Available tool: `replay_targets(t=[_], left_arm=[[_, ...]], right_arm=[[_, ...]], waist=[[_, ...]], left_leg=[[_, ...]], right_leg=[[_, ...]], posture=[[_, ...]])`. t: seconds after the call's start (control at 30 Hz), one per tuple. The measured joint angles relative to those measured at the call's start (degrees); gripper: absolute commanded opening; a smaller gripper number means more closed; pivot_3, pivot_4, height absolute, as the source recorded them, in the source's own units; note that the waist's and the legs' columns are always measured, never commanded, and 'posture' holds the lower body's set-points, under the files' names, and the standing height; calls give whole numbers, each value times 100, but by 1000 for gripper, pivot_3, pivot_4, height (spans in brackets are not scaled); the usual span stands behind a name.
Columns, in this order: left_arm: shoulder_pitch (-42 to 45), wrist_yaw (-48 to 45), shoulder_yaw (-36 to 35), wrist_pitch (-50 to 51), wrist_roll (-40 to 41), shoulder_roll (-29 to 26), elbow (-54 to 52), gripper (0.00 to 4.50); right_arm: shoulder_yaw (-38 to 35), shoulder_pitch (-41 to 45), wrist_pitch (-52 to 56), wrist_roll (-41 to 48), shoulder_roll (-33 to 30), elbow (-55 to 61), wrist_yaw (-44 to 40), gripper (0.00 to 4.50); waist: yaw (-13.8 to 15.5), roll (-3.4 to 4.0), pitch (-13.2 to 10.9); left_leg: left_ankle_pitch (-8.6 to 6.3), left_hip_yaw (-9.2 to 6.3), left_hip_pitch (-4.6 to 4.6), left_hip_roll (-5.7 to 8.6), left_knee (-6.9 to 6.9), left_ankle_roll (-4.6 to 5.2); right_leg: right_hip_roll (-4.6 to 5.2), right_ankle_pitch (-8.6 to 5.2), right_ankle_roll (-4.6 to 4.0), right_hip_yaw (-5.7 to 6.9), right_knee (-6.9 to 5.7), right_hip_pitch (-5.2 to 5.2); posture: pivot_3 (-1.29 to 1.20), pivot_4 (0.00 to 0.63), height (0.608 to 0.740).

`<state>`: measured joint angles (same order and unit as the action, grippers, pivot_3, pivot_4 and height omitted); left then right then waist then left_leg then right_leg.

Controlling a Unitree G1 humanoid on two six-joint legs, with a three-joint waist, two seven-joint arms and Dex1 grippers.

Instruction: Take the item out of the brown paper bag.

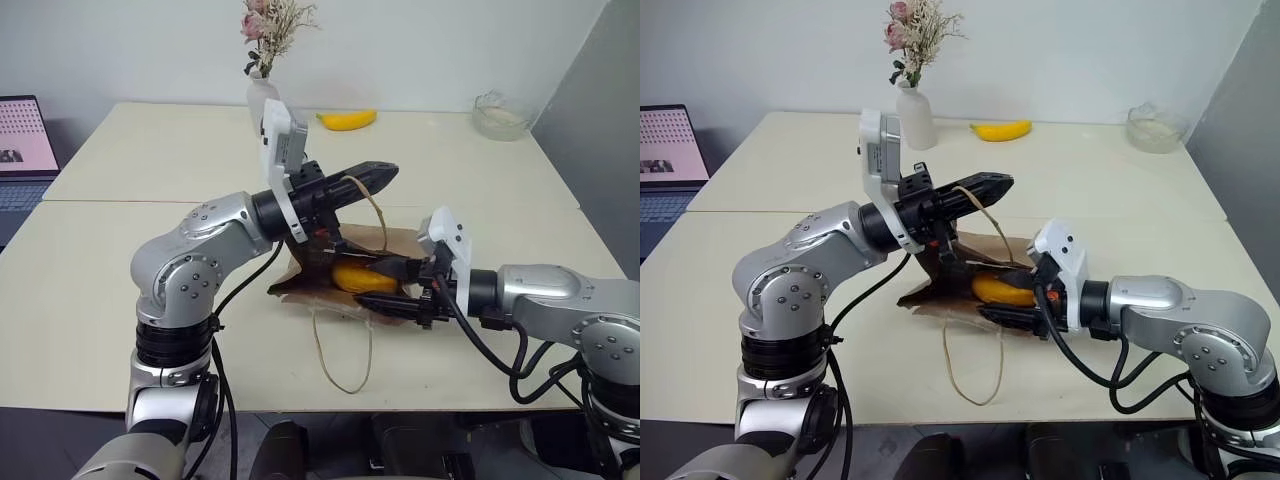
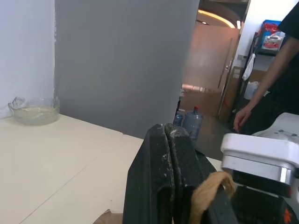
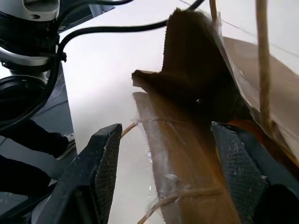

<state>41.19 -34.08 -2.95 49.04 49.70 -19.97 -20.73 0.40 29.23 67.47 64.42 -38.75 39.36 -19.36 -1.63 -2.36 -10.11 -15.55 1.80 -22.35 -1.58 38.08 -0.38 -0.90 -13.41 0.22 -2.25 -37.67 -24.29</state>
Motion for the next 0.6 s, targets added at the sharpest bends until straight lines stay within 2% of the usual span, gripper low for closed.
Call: replay_targets(t=[0.07, 0.17, 0.3, 0.43, 0.5, 0.57, 0.6], left_arm=[[-3, 93, -1, 34, 13, 15, 1, 0], [-7, 143, 2, 40, 69, 95, 6, 0], [-5, 131, 32, 31, 73, 161, 39, 0], [-6, 99, 46, -3, 69, 218, 61, 0], [-7, 96, 75, -53, 67, 246, 75, 0], [-8, 96, 113, -77, 64, 283, 88, 0], [-9, 96, 120, -83, 63, 289, 91, 0]], right_arm=[[32, 87, -2, -102, -117, 103, 79, 3175], [524, 229, -9, -596, -83, 176, 253, 3175], [1454, 378, -3, -1519, 343, -11, 652, 3175], [1734, 561, 41, -2113, 751, -289, 945, 3175], [1967, 695, 26, -2534, 707, -379, 983, 3175], [2470, 824, -101, -3096, 370, -407, 931, 3175], [2615, 837, -172, -3330, 229, -420, 881, 3544]], waist=[[0, 0, 0], [-1, 0, 0], [-13, 0, 0], [-6, 1, 0], [-6, 1, 0], [-5, 1, 0], [-1, 1, 0]], left_leg=[[0, -1, 0, 0, 0, 0], [0, -1, 3, -1, 0, 0], [1, 2, 3, -2, -1, -1], [1, 3, -5, 0, 1, -1], [1, 3, -6, 1, 0, -1], [1, 3, -7, 2, 0, -1], [1, 1, -9, 1, 0, -1]], right_leg=[[0, 0, 0, 1, 0, 0], [0, 0, 0, 0, -3, 0], [0, 0, 0, -3, -6, -4], [1, 0, 0, -3, -4, -9], [3, 0, 0, -2, -1, -9], [4, 0, 0, -2, 1, -10], [4, 0, 0, 0, 2, -10]], posture=[[0, 150, 740], [0, 150, 740], [0, 150, 740], [0, 150, 740], [0, 150, 740], [0, 150, 740], [0, 150, 740]])
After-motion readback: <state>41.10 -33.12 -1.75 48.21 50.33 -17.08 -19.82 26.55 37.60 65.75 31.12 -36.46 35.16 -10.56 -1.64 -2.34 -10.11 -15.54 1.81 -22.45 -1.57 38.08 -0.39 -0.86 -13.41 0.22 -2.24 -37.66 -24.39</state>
